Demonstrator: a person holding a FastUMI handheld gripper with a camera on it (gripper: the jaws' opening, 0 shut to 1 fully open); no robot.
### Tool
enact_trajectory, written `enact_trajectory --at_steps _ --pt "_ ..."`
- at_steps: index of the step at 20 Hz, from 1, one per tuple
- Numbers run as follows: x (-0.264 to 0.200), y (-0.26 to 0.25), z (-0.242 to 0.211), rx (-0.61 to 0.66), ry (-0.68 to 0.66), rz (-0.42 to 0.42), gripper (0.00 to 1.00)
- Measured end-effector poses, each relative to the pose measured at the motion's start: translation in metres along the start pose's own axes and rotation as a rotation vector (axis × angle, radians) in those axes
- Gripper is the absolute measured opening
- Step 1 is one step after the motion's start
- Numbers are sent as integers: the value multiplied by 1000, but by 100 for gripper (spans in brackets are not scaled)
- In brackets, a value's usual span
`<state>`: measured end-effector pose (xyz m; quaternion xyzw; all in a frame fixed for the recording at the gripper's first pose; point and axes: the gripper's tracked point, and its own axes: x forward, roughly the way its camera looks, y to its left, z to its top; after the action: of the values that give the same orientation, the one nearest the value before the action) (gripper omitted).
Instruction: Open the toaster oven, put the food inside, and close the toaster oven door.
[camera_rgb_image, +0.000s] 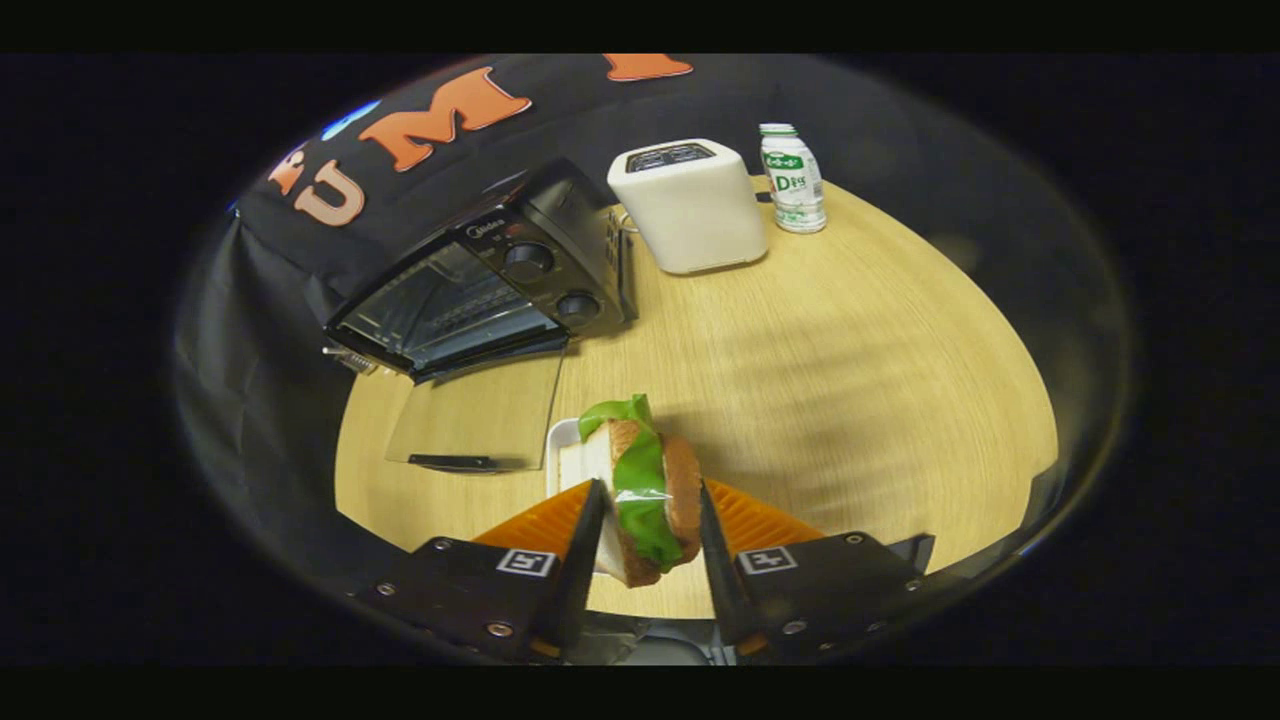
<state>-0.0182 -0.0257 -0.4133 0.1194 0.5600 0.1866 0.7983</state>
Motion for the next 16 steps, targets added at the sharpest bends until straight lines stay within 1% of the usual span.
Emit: enact_trajectory --at_steps 1,4,5,8,12,14,16 --pt "-2 4 3 14 -13 7 41" --pt "-15 8 14 25 -51 -20 29" --pt "-21 9 16 19 -58 -28 28" --pt "-47 15 29 4 -100 -56 28" --pt "-85 37 59 34 -213 -33 28" --pt "-99 54 70 73 -264 5 28" --pt "-106 77 78 120 -305 84 28"
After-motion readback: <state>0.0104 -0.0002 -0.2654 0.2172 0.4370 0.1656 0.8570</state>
